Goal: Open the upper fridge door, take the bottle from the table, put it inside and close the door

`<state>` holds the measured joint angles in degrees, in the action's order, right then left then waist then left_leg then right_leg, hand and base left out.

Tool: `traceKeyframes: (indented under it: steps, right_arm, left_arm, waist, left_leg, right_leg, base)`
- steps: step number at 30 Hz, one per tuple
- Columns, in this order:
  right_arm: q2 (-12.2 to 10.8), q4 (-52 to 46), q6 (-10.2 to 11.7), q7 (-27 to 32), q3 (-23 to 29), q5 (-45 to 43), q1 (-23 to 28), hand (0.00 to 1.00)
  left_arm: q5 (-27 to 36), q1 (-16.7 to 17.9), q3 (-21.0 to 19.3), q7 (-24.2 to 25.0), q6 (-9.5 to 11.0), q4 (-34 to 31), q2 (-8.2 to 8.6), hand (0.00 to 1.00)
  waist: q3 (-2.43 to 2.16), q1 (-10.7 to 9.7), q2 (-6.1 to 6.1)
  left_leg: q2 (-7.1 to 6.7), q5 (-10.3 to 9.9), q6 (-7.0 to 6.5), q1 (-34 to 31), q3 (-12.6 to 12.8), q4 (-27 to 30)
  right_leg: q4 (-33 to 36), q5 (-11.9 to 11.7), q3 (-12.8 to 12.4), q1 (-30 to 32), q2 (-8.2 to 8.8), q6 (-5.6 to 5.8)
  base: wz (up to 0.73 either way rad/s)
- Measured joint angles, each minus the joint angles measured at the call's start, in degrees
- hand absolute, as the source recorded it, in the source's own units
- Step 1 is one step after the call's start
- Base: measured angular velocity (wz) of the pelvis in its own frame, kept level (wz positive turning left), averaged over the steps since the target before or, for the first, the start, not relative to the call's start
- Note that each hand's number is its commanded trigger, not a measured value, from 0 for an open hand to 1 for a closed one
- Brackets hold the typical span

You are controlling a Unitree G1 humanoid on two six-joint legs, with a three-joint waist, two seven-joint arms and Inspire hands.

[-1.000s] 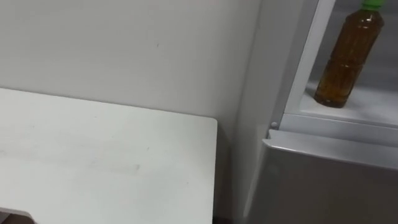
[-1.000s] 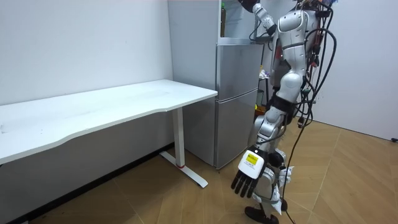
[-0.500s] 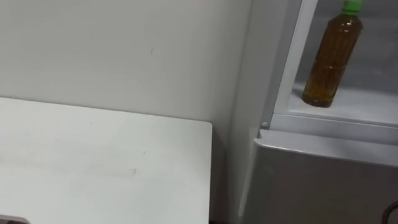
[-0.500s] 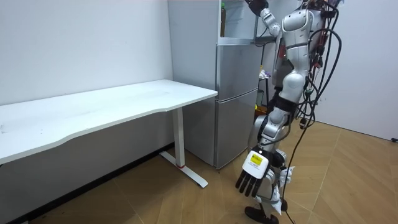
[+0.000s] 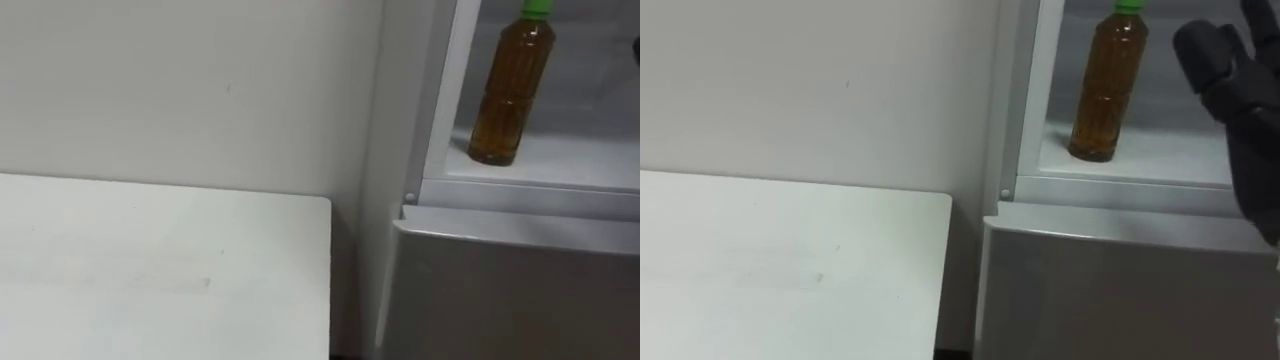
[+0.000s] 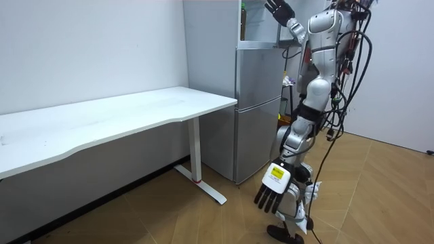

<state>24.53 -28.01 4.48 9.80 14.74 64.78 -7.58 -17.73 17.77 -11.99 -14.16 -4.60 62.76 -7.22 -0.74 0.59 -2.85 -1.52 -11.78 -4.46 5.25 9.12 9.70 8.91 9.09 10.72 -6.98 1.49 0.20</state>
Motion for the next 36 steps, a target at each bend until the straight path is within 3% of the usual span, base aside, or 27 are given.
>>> traceKeyframes:
  steps: [8, 11, 15, 25, 29, 32, 36]
  right_arm:
    - [-4.5, 0.0, -0.3, -10.1, -7.3, 5.6, 0.7, 0.0]
    - [-6.5, 0.0, -0.4, -13.2, -8.3, 6.0, 3.5, 0.0]
    - [-9.0, 0.5, -0.8, -18.0, -11.3, 8.4, 7.1, 0.0]
    - [-10.0, 6.0, -1.7, -31.2, -17.0, 9.4, 11.6, 0.0]
    - [-11.9, 8.5, -3.4, -36.2, -18.6, 12.8, 13.4, 0.0]
    - [-13.5, 12.3, -3.4, -39.3, -18.8, 14.7, 13.7, 0.0]
    - [-13.8, 16.2, -3.5, -41.7, -19.0, 15.5, 16.4, 0.0]
  left_arm:
    - [0.0, -0.4, 2.6, 0.0, 0.0, 0.4, -0.08, 0.0]
    - [0.0, -0.3, 4.1, 0.0, -0.2, 1.5, -0.08, 0.0]
    - [0.2, -0.4, 6.8, 0.4, -0.2, 1.6, -0.07, 0.0]
    - [0.1, -1.7, 9.9, 3.6, 0.4, 1.4, 0.05, 0.0]
    - [1.3, -1.7, 10.2, 3.9, 0.3, 1.4, 0.22, 0.0]
    - [1.4, -1.7, 10.1, 4.1, 0.3, 1.5, 0.2, 0.0]
    - [2.0, -1.8, 10.1, 3.6, 0.3, 1.5, 0.2, 0.0]
  waist:
    - [-0.05, 2.1, 0.25]
    - [-0.09, 3.2, 0.27]
    - [0.16, 3.2, 1.15]
    - [0.24, 4.7, 3.39]
    - [0.23, 6.2, 3.38]
    - [0.26, 6.7, 3.26]
    - [0.28, 6.9, 3.21]
  left_leg:
    - [0.01, 0.0, 0.0, -0.1, 0.1, 0.2]
    - [0.01, 0.0, 0.0, -0.1, 0.1, 0.1]
    - [-0.02, -0.1, -0.1, -0.6, 0.1, 0.2]
    - [0.02, -0.1, -0.1, -0.5, 0.5, 0.0]
    - [0.09, -0.1, -0.1, -0.5, 1.0, 0.1]
    - [0.07, -0.1, -0.12, -0.5, 1.0, -0.1]
    - [0.06, -0.2, -0.15, -0.6, 1.0, -0.1]
  right_leg:
    - [-0.1, 0.0, -0.9, 0.8, -0.18, -0.02]
    - [-0.1, 0.0, -1.1, 0.7, -0.5, -0.03]
    - [-0.1, 0.0, -1.1, 0.6, -0.47, -0.03]
    - [0.0, 0.0, -1.3, 1.0, -0.54, -0.03]
    - [0.0, 0.0, -1.5, 0.9, -0.52, -0.03]
    - [-0.1, 0.0, -1.4, 0.8, -0.48, -0.03]
    - [-0.1, 0.0, -1.3, 0.8, -0.48, -0.03]
  base:
    - [-0.01]
    - [0.0]
    - [0.0]
    - [-0.01]
    - [-0.05]
    - [0.0]
    - [0.0]
